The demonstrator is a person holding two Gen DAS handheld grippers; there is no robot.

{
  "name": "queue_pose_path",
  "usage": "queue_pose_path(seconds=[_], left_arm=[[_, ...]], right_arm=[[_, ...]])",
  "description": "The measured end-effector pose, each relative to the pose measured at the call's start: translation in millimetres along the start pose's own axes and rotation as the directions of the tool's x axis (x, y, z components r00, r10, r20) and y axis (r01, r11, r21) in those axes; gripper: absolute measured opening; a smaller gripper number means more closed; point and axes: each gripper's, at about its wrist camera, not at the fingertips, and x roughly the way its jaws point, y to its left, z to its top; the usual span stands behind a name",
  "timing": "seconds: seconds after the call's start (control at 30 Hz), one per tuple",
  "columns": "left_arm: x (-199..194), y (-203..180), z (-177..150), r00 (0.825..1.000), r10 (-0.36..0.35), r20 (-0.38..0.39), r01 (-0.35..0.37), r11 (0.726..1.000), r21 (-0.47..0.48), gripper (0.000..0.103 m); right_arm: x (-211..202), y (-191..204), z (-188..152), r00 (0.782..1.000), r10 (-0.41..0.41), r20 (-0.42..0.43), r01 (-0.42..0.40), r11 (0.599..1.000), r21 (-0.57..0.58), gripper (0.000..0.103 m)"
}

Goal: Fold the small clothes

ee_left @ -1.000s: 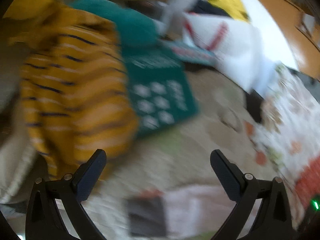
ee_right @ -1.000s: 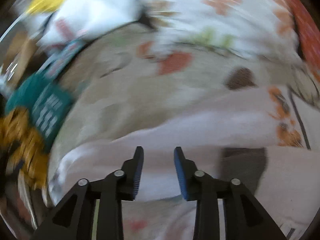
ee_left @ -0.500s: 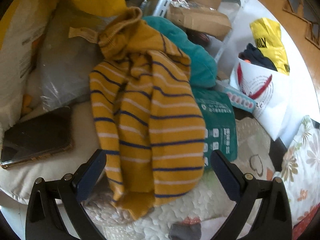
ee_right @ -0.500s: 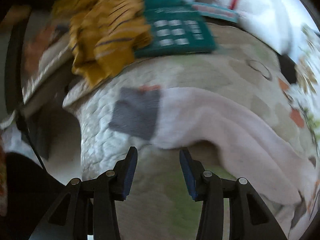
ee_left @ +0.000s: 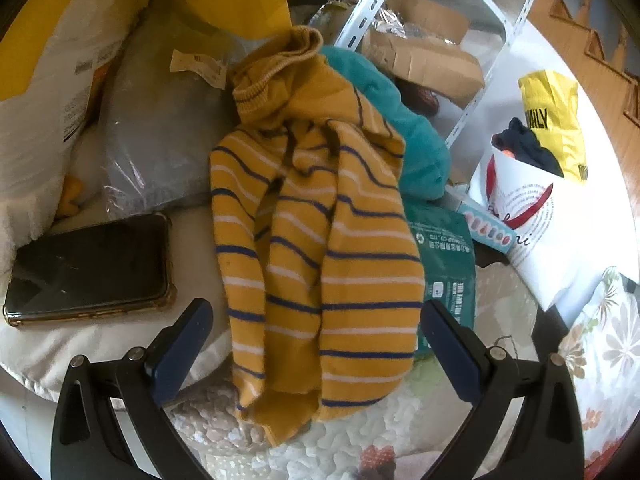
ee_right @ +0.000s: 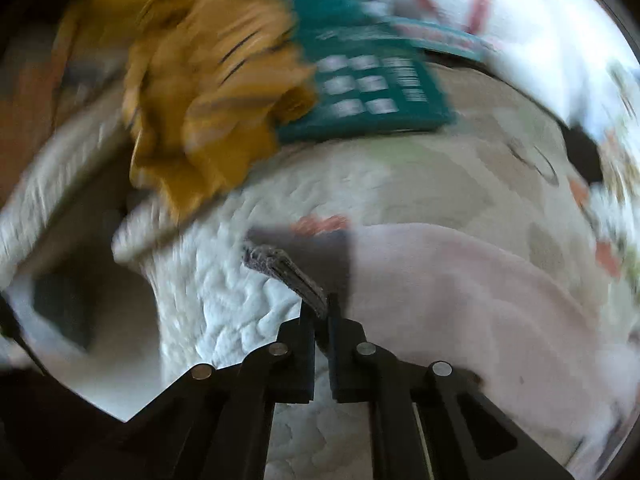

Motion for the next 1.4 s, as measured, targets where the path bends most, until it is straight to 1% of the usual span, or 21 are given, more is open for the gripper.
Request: queue_pose_path(seconds=[0.13,0.23,0.3,0.43,0.47,0.53,0.57,0.67,0.73,0.77,0.8,0.83,0.87,0.9,0.97,1.07,1.13,1.17,1.2,1.33,1.4], left_arm=[[0,-20,-12,0.999,-0.040,-0.036,0.042,0.998,0.050,0.103],[-4,-47,-30,0.994,-0.081,-0.069,0.089,0.988,0.124,0.103],[-9,-66,-45,0.988,-0.118,-0.099,0.134,0.976,0.170,0.103],[-24,-112,-86,0.965,-0.194,-0.177,0.240,0.927,0.288,0.103],[-28,-122,-95,0.959,-0.207,-0.196,0.261,0.914,0.311,0.103],[-36,-144,-118,0.940,-0.239,-0.245,0.316,0.881,0.352,0.103],[-40,-156,-130,0.929,-0.253,-0.271,0.344,0.863,0.371,0.103],[-51,-182,-158,0.910,-0.271,-0.315,0.390,0.819,0.421,0.103],[-58,-200,-178,0.892,-0.282,-0.353,0.425,0.786,0.449,0.103],[-60,-205,-186,0.886,-0.282,-0.367,0.436,0.774,0.458,0.103],[-62,-211,-194,0.879,-0.281,-0.385,0.448,0.762,0.467,0.103],[-64,-217,-203,0.872,-0.277,-0.404,0.458,0.751,0.475,0.103],[-64,-222,-211,0.864,-0.270,-0.425,0.468,0.742,0.481,0.103],[-64,-224,-217,0.860,-0.264,-0.438,0.472,0.737,0.483,0.103],[-63,-232,-230,0.846,-0.249,-0.471,0.486,0.724,0.490,0.103],[-60,-241,-246,0.824,-0.231,-0.517,0.509,0.703,0.497,0.103],[-58,-245,-257,0.795,-0.222,-0.564,0.538,0.687,0.488,0.103],[-57,-246,-263,0.779,-0.217,-0.588,0.554,0.678,0.483,0.103],[-56,-247,-266,0.772,-0.213,-0.599,0.561,0.672,0.483,0.103],[-54,-246,-283,0.746,-0.180,-0.641,0.579,0.651,0.491,0.103],[-54,-246,-288,0.737,-0.173,-0.653,0.586,0.646,0.490,0.103]], right_arm=[[-63,-62,0,0.993,-0.029,0.114,0.000,0.968,0.250,0.005],[-122,-126,-14,0.976,-0.118,0.185,0.027,0.902,0.430,0.006],[-166,-170,-37,0.957,-0.204,0.204,0.062,0.835,0.546,0.006],[-239,-249,-104,0.909,-0.395,0.134,0.179,0.660,0.730,0.006],[-258,-269,-131,0.895,-0.434,0.098,0.202,0.592,0.780,0.006],[-282,-295,-173,0.878,-0.477,0.046,0.219,0.484,0.847,0.006],[-295,-309,-200,0.860,-0.510,-0.003,0.248,0.414,0.876,0.006],[-312,-337,-259,0.828,-0.546,-0.127,0.313,0.263,0.913,0.005],[-317,-347,-289,0.820,-0.543,-0.180,0.331,0.193,0.924,0.005],[-318,-351,-304,0.809,-0.546,-0.218,0.358,0.162,0.920,0.005],[-317,-355,-312,0.802,-0.546,-0.243,0.379,0.150,0.913,0.005],[-318,-360,-323,0.805,-0.534,-0.258,0.388,0.146,0.910,0.006],[-316,-365,-334,0.820,-0.507,-0.264,0.386,0.150,0.910,0.006],[-316,-367,-344,0.823,-0.490,-0.289,0.399,0.136,0.907,0.007],[-324,-366,-359,0.800,-0.495,-0.340,0.441,0.099,0.892,0.009],[-352,-363,-379,0.786,-0.521,-0.331,0.423,0.064,0.904,0.010],[-372,-362,-387,0.772,-0.544,-0.328,0.420,0.049,0.906,0.016],[-379,-362,-390,0.768,-0.551,-0.325,0.418,0.048,0.907,0.024],[-388,-361,-390,0.767,-0.556,-0.320,0.415,0.050,0.908,0.029],[-393,-369,-392,0.777,-0.550,-0.307,0.409,0.070,0.910,0.034],[-386,-378,-391,0.786,-0.539,-0.304,0.407,0.081,0.910,0.045]])
